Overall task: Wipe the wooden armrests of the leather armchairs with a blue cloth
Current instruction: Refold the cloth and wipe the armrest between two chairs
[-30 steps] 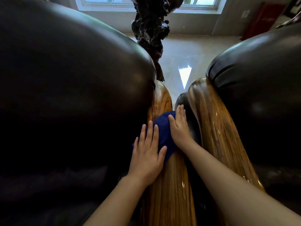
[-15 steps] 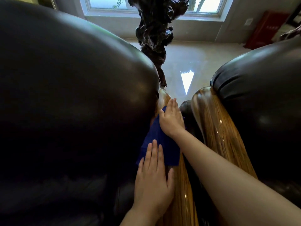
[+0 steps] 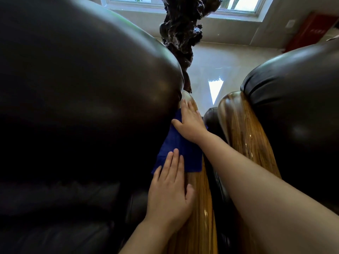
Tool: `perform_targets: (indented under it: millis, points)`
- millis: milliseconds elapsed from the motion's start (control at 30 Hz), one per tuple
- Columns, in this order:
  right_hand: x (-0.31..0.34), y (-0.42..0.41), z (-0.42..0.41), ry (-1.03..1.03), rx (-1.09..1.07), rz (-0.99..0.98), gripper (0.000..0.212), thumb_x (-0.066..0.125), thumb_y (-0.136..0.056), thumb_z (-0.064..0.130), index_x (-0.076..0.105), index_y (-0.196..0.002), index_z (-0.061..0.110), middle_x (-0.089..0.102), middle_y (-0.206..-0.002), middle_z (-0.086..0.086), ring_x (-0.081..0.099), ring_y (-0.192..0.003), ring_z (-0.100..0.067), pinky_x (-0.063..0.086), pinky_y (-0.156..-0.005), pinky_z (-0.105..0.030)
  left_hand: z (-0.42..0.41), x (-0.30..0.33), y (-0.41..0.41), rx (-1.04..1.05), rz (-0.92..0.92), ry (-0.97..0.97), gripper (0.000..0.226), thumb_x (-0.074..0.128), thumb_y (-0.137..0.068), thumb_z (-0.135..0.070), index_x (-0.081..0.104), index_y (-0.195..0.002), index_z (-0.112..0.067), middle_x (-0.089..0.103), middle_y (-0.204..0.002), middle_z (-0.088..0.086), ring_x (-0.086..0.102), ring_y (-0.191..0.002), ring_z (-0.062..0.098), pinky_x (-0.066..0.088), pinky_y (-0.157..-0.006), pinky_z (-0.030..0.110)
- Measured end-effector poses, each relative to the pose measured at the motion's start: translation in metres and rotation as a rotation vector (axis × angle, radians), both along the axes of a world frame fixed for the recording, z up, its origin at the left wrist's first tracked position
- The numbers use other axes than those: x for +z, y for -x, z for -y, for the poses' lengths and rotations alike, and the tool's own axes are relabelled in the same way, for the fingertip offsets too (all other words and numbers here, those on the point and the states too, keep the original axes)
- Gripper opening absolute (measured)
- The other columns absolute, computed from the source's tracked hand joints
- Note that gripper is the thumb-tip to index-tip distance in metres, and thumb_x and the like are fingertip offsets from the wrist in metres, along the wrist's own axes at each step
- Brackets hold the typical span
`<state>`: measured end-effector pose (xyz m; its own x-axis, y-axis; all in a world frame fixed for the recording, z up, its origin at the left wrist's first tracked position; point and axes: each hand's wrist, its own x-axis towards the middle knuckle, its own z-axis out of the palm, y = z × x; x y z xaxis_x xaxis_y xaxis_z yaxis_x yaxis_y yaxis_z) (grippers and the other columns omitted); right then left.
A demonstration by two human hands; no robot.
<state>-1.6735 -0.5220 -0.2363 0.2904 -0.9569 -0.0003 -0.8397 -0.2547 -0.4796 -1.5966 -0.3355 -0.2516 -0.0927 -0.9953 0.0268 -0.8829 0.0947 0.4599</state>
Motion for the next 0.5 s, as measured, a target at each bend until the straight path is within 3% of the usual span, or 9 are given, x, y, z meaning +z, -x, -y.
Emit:
perform_targets:
  millis: [233,500]
  points:
    - [-0.005,0.009,-0.03,0.042,0.119,-0.104,0.066,0.03,-0.095,0.041,-0.004,-0.146,0.016,-0.006,-0.157,-0.001,-0.01,-0.143,-0.014,-0.001,-0.115,-0.037,-0.028,0.002,0.0,0.003,0.024,-0.074,0.08,-0.007,-0.075,-0.073,-0.018,-0.14,-0.028,-0.033,-0.146,-0.014,-0.035,-0.129,-0.003,-0.013,-0.11,0.025]
    - [-0.013,0.013,-0.068,0.113,0.18,-0.204,0.061,0.021,-0.095,0.045,0.001,-0.146,0.019,-0.005,-0.157,0.003,-0.011,-0.142,-0.011,-0.004,-0.113,-0.036,-0.065,-0.001,0.0,0.001,0.038,-0.131,0.088,-0.005,-0.07,-0.08,-0.025,-0.138,-0.028,-0.044,-0.138,-0.017,-0.04,-0.127,-0.003,-0.015,-0.11,0.027]
